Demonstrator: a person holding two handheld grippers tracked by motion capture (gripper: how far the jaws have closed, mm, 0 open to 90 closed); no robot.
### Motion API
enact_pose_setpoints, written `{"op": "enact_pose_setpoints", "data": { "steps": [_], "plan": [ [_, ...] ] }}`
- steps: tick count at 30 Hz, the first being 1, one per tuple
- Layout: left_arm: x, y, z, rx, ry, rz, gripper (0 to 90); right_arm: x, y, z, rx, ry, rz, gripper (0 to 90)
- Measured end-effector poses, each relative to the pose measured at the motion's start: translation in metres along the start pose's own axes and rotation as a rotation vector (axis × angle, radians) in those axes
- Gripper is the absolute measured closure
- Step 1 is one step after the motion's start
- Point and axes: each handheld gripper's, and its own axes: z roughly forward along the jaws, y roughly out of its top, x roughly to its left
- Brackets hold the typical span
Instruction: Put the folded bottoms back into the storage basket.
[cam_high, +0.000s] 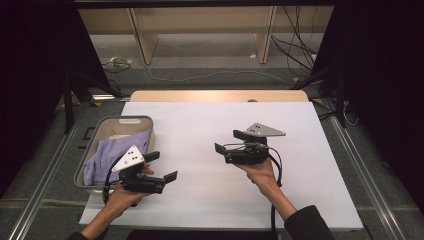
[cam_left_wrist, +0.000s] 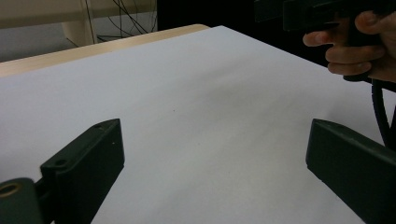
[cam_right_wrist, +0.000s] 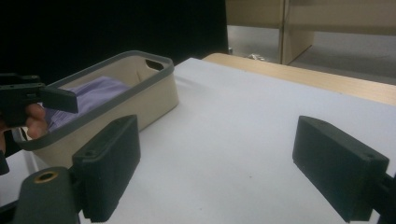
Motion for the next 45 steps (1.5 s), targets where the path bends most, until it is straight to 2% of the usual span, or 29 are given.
{"op": "enact_pose_setpoints", "data": {
  "steps": [13, 33, 36, 42, 45],
  "plan": [
    [-0.001, -0.001, 0.000, -0.005, -0.003, 0.011, 3.7, 0.000, -0.008, -0.015, -0.013, -0.014, -0.020, 16.1],
    [-0.003, 0.000, -0.003, -0.007, -0.011, 0.022, 3.6, 0.000, -0.022, -0.039, -0.025, -0.041, -0.023, 15.7],
    [-0.003, 0.000, -0.003, -0.012, -0.023, 0.006, 3.4, 0.000, -0.024, -0.042, -0.024, -0.042, -0.032, 15.4],
    [-0.002, 0.000, -0.004, -0.010, -0.021, 0.006, 3.1, 0.001, -0.029, -0.049, -0.018, -0.049, -0.046, 13.2],
    [-0.002, 0.000, -0.004, -0.006, -0.026, -0.004, 2.4, 0.001, -0.032, -0.052, -0.013, -0.054, -0.033, 11.0]
  ]
}}
